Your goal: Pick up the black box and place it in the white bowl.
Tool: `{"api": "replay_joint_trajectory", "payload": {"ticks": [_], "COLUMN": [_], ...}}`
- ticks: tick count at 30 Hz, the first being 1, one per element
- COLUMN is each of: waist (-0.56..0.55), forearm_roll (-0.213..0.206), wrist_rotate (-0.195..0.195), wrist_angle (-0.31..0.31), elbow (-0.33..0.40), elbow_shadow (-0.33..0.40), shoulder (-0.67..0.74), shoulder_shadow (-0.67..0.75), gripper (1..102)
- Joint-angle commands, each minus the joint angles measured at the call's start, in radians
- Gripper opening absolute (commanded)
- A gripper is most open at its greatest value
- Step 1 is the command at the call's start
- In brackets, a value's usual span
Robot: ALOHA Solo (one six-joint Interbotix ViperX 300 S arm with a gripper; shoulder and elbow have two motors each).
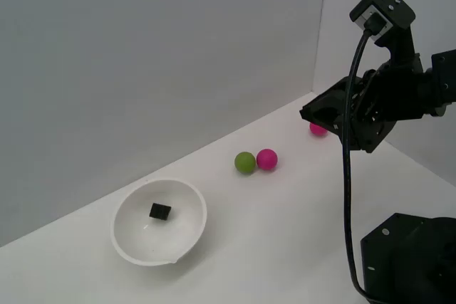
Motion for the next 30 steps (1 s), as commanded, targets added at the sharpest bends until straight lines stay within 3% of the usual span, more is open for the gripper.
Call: {"api": "replay_joint_trajectory", "payload": {"ticks": [1, 8, 13, 30], "waist": [0.002, 0.028, 0.029, 0.04], "forearm_roll": [-0.011, 0.023, 0.023, 0.023], "wrist_rotate": [0.006, 0.006, 0.006, 0.006], "wrist_angle": [0.003, -0.015, -0.032, -0.043], "elbow": [0.015, 0.046, 0.092, 0.104], "elbow_shadow": [0.009, 0.043, 0.087, 0.1], "shoulder": [0.034, 0.115, 0.163, 0.179], "shoulder_shadow": [0.035, 0.118, 0.164, 0.181], "gripper": [3, 3, 3, 3]}}
